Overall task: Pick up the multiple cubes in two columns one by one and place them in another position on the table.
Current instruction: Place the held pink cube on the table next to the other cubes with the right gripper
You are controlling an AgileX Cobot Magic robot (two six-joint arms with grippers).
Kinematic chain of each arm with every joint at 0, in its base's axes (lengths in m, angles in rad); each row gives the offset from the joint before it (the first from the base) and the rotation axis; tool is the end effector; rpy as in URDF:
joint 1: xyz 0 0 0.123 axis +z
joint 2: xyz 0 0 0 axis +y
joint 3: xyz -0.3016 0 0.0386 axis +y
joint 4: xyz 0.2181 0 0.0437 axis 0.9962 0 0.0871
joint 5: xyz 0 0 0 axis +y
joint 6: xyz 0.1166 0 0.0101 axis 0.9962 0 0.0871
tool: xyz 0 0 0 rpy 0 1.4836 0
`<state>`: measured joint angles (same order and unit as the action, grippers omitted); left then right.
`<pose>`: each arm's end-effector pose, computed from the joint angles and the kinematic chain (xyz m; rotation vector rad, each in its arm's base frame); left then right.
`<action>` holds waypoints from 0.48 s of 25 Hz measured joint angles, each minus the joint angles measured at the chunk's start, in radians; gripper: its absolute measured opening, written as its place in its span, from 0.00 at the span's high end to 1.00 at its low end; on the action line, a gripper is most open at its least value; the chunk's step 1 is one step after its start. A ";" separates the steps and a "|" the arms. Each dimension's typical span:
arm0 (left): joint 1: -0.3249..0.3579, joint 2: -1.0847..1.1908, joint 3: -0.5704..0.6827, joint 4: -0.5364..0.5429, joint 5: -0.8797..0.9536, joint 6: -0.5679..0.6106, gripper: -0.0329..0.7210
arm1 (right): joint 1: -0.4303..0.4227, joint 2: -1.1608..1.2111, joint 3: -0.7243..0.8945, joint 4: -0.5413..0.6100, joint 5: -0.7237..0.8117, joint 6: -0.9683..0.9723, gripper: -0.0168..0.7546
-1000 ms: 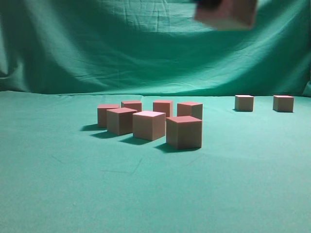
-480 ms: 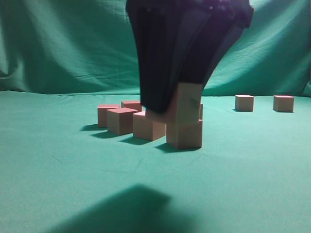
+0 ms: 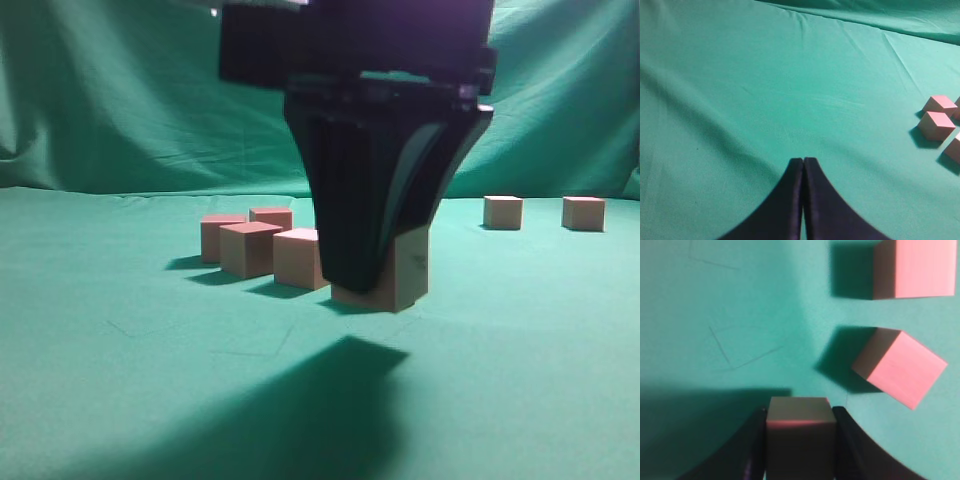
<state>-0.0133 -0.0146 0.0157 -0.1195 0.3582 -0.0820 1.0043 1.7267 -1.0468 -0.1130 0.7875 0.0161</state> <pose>0.0286 -0.0053 0.1694 -0.1371 1.8391 -0.1835 0.1713 0.2518 0.1973 -1.4830 2.5301 0.0245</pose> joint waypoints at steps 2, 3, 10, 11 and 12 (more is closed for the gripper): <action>0.000 0.000 0.000 0.000 0.000 0.000 0.96 | 0.000 0.013 0.000 -0.010 -0.002 0.004 0.64; 0.000 0.000 0.000 0.000 0.000 0.000 0.96 | 0.000 0.020 0.000 -0.015 -0.005 0.006 0.64; 0.000 0.000 0.000 0.000 0.000 0.000 0.96 | 0.000 0.054 0.000 -0.034 -0.030 0.010 0.64; 0.000 0.000 0.000 0.000 0.000 0.000 0.96 | 0.000 0.056 0.000 -0.034 -0.030 0.010 0.64; 0.000 0.000 0.000 0.000 0.000 0.000 0.96 | 0.000 0.056 0.000 -0.036 -0.030 0.010 0.64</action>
<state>-0.0133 -0.0146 0.0157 -0.1195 0.3582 -0.0820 1.0043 1.7825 -1.0468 -0.1490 0.7574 0.0263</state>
